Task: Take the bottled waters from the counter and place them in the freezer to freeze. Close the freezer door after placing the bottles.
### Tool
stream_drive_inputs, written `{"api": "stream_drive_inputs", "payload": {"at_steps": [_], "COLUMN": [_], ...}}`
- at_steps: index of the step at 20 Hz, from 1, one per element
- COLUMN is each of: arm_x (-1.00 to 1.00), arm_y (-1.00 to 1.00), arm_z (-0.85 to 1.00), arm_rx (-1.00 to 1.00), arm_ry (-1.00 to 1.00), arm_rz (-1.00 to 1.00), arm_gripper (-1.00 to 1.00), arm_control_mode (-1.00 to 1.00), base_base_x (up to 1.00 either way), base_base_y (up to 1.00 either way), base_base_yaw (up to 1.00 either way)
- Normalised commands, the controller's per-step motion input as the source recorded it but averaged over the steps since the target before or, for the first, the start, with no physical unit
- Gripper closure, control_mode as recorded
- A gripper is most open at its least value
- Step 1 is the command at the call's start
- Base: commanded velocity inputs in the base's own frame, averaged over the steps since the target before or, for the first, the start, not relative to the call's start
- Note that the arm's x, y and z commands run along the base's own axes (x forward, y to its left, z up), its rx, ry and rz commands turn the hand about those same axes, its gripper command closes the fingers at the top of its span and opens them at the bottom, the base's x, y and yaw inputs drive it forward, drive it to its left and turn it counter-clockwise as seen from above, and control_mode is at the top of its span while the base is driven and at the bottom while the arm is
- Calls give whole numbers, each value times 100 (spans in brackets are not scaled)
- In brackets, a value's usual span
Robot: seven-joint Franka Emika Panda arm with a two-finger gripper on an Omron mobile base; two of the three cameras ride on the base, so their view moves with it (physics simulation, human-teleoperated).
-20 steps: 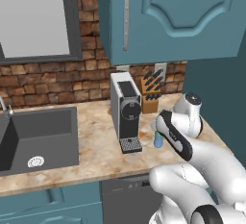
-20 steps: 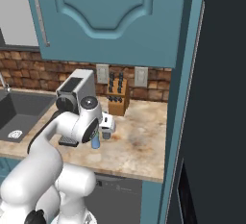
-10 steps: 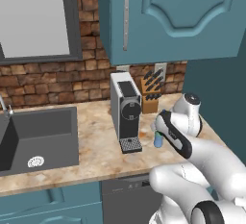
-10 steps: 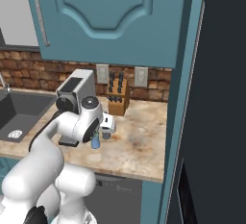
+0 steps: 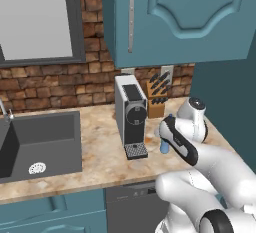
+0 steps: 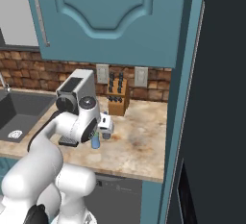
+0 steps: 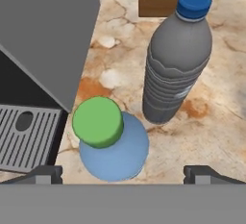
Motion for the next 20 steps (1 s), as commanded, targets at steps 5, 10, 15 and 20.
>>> {"api": "stream_drive_inputs", "payload": {"at_steps": [5,10,15,20], "arm_x": [13,20,6,0], "arm_y": [2,0,0,0], "arm_z": [-5,-14,-14,-7], "arm_rx": [0,0,0,0], "arm_ry": [0,0,0,0], "arm_rz": [0,0,0,0], "arm_gripper": [-100,-100,-100,-100], "arm_control_mode": [-100,-100,-100,-100], "base_base_x": [0,0,0,0], "base_base_y": [0,0,0,0], "base_base_yaw": [0,0,0,0]}}
